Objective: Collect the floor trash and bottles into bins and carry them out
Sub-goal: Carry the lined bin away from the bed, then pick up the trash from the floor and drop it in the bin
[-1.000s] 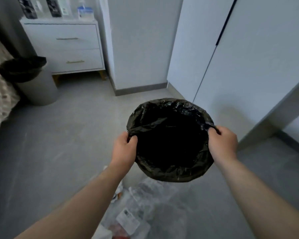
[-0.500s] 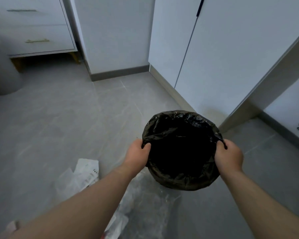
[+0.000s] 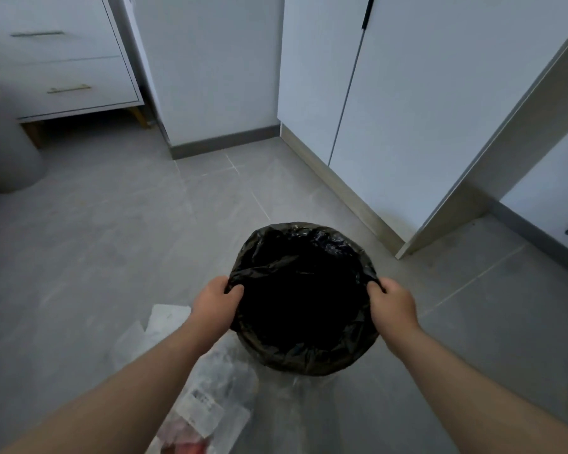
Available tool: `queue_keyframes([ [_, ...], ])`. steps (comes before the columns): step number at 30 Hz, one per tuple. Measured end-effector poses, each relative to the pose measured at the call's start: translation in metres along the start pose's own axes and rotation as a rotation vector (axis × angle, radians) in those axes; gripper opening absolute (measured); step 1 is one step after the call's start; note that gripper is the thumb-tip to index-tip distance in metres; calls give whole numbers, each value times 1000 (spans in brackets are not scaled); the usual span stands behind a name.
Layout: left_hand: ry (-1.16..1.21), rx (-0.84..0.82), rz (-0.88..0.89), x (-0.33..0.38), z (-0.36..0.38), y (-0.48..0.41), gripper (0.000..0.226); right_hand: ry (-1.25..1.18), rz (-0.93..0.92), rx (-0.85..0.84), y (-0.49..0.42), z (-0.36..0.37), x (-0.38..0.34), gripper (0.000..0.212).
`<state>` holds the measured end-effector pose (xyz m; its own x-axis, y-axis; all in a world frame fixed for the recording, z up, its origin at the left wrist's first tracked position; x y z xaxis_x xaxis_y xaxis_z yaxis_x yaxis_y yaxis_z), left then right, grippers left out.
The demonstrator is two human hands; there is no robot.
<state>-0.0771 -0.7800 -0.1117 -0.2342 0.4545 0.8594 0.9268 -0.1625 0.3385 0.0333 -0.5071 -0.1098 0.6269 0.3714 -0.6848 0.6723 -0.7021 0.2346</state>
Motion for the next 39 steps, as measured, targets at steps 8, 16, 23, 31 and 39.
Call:
queue_keyframes([
  [8,79,62,-59,-27,-45,11,27,25,-64,-129,22,39,-23,29],
  [16,70,34,-38,-22,-35,10,32,122,-85,-24,24,30,-24,29],
  [23,184,-43,-105,-21,-54,23,37,485,-104,63,31,16,-40,42],
  [31,198,186,114,-44,-180,50,23,417,-737,-109,105,83,-164,61],
  [39,295,360,-109,-149,-252,108,27,469,-1108,-376,212,192,-204,43],
])
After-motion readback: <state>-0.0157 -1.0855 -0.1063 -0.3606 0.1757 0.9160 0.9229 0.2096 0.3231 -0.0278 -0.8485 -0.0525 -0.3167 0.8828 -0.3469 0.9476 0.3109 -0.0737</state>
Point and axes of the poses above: each hand's wrist, its own y-axis away from the middle knuckle, its own z-axis out of the palm, x = y × z, the point moved 4 cm from there along -y, towards the middle knuckle, and after that the axes turned 10 degrees about y, right-handed, at the moved point
